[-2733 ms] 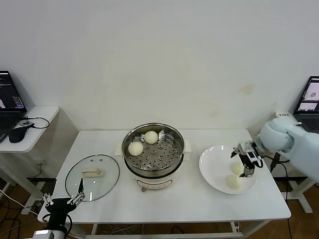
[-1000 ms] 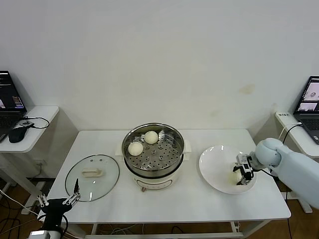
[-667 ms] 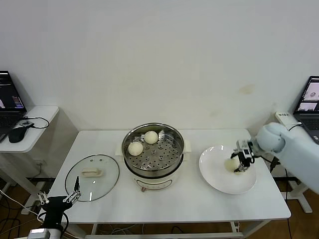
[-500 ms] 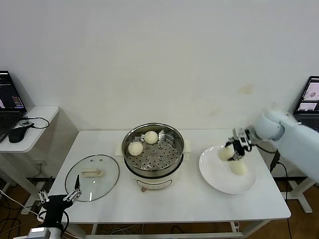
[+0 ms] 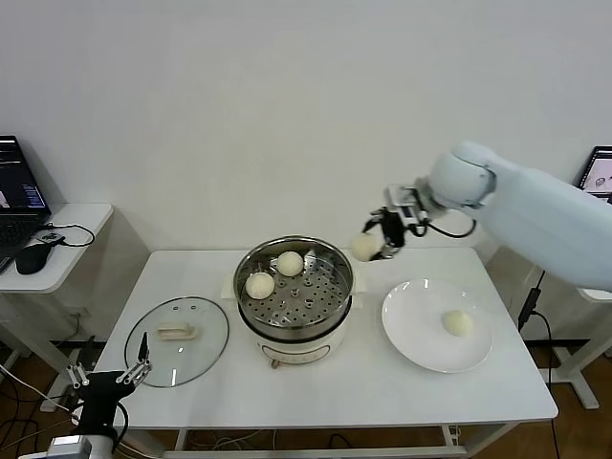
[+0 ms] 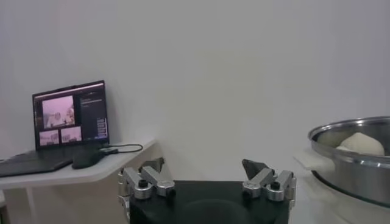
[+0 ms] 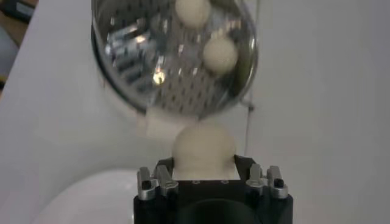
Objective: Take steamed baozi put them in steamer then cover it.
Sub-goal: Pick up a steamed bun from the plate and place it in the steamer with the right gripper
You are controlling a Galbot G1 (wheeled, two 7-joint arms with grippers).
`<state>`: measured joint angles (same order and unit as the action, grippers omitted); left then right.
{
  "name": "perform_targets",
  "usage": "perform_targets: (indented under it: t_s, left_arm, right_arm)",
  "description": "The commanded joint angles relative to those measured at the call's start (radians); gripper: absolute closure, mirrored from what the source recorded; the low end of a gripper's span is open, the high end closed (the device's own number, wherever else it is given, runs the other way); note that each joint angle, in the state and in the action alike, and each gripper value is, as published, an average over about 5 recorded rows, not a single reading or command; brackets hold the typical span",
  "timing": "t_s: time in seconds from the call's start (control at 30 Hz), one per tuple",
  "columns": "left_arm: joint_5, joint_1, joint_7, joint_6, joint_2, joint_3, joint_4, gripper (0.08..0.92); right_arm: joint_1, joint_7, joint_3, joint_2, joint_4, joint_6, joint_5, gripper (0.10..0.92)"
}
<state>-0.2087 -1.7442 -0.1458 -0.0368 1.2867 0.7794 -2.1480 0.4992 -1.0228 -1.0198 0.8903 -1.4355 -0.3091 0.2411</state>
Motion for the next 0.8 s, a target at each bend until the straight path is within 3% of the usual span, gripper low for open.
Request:
perform_targets:
  t_s: [0.03,0.37,0.8]
  left_arm:
    - [-0.002,-0.002,0.0,-0.001,0.001,0.008,-0.005,0.177]
    - [-0.011,-0.001,-0.002,-0.003,0.015,0.025,-0.017,0.177]
    - [-0.015,0.006,-0.004,-0.005,0.027,0.023,-0.017,0.177]
  right_arm:
    - [0.071,0.036,-0.108,0.2,0.018,0.081,0.071,0.382]
    - [-0.027,0.035,-0.203,0.309,0.109,0.364,-0.133,0.381]
    - [-0.049,0.044,-0.241,0.393,0.172,0.563,-0.271,0.373]
